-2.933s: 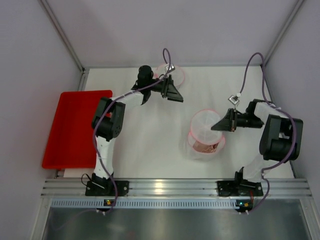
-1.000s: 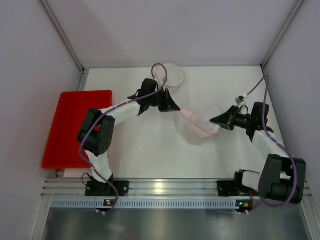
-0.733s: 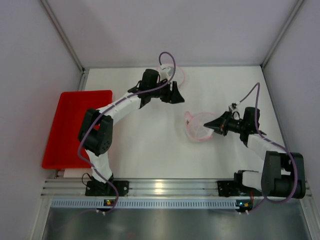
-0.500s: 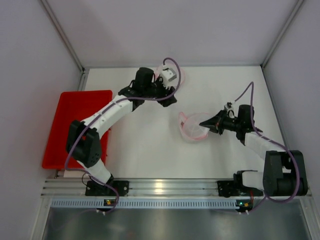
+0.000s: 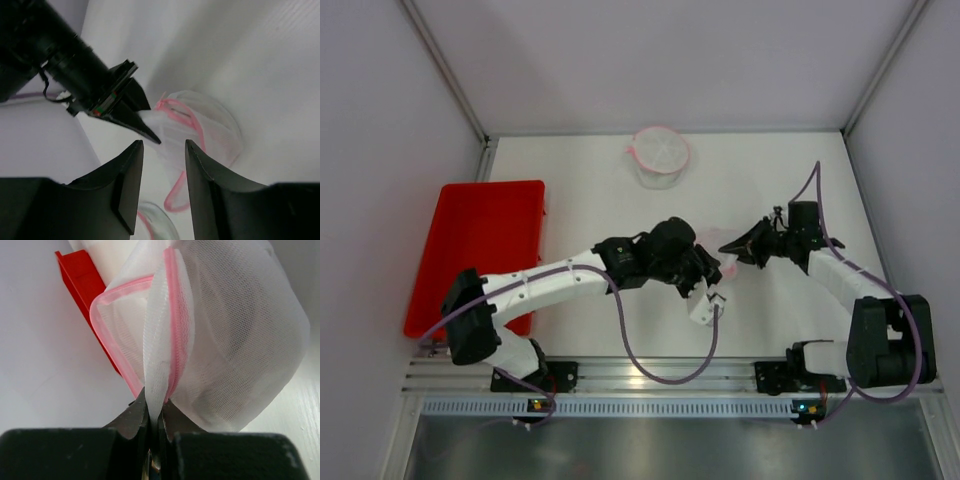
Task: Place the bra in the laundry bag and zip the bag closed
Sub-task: Zip the zipper on the laundry bag.
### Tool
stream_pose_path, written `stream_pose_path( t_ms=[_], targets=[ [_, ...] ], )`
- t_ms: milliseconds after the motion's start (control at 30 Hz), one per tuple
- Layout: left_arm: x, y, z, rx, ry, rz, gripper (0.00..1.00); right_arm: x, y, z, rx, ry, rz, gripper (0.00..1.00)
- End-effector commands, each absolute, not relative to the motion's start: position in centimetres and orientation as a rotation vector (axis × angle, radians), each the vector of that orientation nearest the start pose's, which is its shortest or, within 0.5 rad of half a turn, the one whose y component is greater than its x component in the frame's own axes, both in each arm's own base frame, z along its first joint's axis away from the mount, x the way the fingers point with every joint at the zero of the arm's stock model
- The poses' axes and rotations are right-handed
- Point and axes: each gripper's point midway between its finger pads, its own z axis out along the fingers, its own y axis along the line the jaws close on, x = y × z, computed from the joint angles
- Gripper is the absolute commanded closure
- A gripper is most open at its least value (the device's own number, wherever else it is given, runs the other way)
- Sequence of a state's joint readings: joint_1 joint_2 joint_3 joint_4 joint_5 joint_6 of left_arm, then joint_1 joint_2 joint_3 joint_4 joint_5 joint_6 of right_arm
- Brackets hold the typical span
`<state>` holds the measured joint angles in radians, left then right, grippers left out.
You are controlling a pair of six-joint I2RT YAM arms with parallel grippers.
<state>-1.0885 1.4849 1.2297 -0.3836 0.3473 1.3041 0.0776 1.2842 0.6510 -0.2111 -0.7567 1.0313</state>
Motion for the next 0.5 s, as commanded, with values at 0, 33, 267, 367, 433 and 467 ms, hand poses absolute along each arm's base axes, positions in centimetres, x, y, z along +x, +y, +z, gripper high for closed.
stream_pose_path(
  t_ms=[0,33,267,367,433,467],
  targets=[
    [17.5,-41.8,19.5,2.227,0.384,-0.072,0.56,26.8,17.2,12.3,0.865,2.494,1.331,1.0],
    [17.6,-42.2,18.4,2.261,0.373,-0.029,0.56,26.7,17.2,12.3,0.861,2.498,1.326,1.0],
    [17.7,-45.5,17.0,2.262,0.447,0.011,0.54,26.5,17.8,12.7,0.876,2.506,1.329,1.0],
    [18.2,-46.9,17.5,2.201,0.454,0.018,0.52,26.3,17.9,12.7,0.889,2.511,1.32,1.0],
    [18.8,-47.8,17.8,2.154,0.469,0.048,0.51,26.2,17.9,12.8,0.9,2.516,1.316,1.0],
    [18.9,-48.2,17.8,2.135,0.472,0.053,0.51,26.2,17.9,12.9,0.9,2.515,1.305,1.0]
  ],
)
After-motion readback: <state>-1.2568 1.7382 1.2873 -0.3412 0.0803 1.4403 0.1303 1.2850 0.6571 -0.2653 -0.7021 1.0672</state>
